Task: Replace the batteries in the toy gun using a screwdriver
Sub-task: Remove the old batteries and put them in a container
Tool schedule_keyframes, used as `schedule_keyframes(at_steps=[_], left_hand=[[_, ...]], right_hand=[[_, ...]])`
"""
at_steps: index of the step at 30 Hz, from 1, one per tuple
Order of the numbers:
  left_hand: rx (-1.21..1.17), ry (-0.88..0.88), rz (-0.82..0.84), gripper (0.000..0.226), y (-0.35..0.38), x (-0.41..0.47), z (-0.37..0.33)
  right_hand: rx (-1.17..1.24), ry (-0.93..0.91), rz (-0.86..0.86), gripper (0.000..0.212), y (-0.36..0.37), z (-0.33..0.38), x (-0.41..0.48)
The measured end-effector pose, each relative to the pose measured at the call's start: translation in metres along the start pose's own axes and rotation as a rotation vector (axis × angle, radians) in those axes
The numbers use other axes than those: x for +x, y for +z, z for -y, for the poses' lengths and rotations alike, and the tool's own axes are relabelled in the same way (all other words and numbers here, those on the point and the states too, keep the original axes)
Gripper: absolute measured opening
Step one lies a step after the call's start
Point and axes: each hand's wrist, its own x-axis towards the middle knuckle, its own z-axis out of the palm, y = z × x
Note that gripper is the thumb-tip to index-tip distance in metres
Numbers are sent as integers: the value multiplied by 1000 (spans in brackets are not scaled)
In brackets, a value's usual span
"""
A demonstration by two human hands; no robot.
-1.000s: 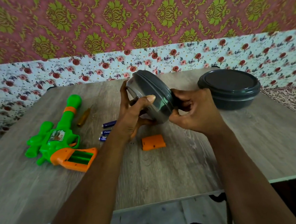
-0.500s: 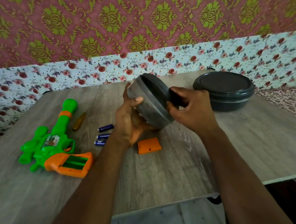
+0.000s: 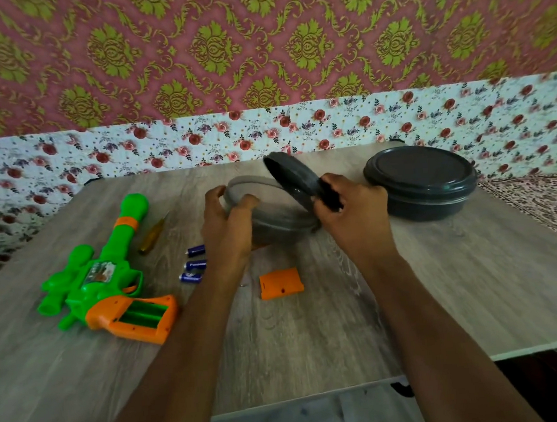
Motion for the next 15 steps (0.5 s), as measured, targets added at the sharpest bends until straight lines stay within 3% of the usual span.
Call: schedule_keyframes(at_steps=[5, 10, 15], left_hand=[[464, 222, -31, 26, -3, -6, 0], [576, 170, 37, 13, -1, -6, 2], [580, 145, 53, 32, -2, -4, 3]], right_hand=[[-38, 118, -70, 21, -3, -8, 7], [-217, 53, -4, 23, -8, -5, 38], [-180, -69, 56, 20, 13, -2, 80]])
